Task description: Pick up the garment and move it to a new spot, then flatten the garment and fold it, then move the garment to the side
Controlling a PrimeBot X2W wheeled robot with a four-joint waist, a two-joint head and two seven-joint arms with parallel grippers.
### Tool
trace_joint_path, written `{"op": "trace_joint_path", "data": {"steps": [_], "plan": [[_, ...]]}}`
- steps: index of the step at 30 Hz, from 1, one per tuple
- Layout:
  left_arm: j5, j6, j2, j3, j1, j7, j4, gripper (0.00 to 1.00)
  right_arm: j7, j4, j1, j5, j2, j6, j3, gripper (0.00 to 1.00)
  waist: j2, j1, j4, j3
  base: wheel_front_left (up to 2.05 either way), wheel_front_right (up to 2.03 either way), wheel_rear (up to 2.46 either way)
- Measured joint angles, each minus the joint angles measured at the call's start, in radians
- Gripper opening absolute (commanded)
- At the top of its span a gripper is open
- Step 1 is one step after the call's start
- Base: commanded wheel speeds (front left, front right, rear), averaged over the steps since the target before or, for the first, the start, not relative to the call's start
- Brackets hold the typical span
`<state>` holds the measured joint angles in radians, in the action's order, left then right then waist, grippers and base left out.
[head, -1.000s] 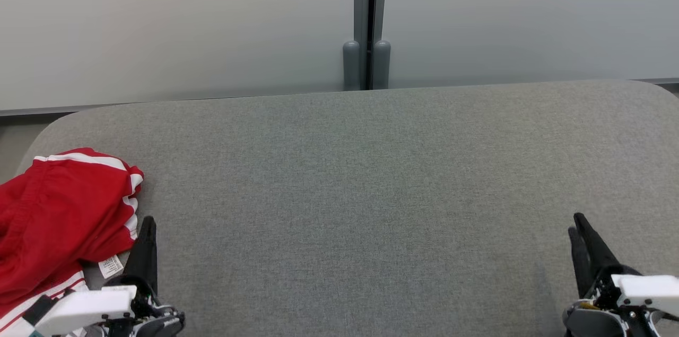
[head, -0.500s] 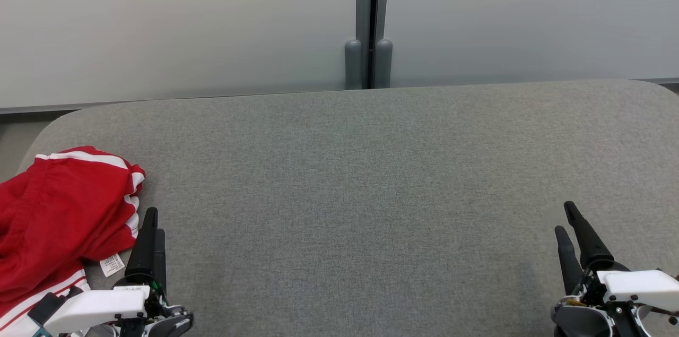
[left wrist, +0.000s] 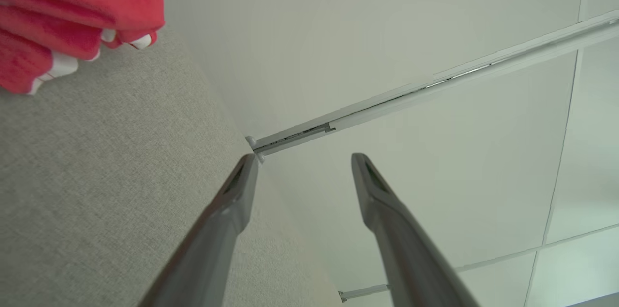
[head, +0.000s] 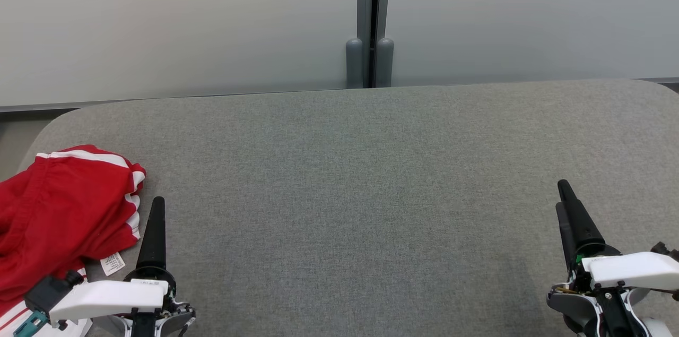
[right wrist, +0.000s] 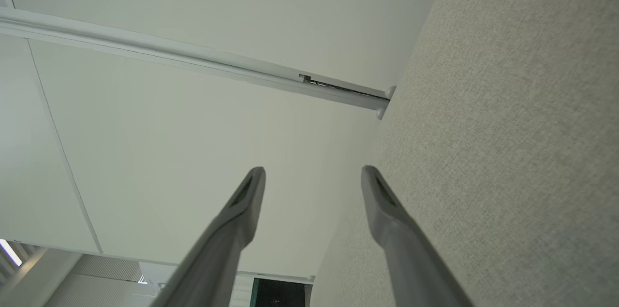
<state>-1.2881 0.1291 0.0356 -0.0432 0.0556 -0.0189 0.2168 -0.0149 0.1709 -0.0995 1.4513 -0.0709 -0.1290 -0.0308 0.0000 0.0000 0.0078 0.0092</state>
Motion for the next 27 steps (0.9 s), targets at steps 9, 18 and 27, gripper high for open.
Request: {"op": "trace_joint_path", "data": {"steps": [9,18,27], "plan": [[0.181,-0.021,0.002,0.013,0.000,-0.032,-0.016,1.00,-0.032,-0.002,-0.005,-0.179,-0.007,0.000,-0.028,1.00,0.0000,0.0000,0.002,0.001,0.00,0.00,0.00],[0.351,-0.046,0.004,0.046,0.000,-0.062,-0.034,1.00,-0.065,0.017,-0.019,-0.414,-0.014,0.000,-0.061,1.00,0.0000,0.0000,0.005,0.002,0.00,0.00,0.00],[0.483,-0.069,0.005,0.064,0.000,-0.087,-0.030,1.00,-0.088,0.022,-0.031,-0.561,-0.018,0.000,-0.084,1.00,0.0000,0.0000,0.007,0.003,0.00,0.00,0.00]]}}
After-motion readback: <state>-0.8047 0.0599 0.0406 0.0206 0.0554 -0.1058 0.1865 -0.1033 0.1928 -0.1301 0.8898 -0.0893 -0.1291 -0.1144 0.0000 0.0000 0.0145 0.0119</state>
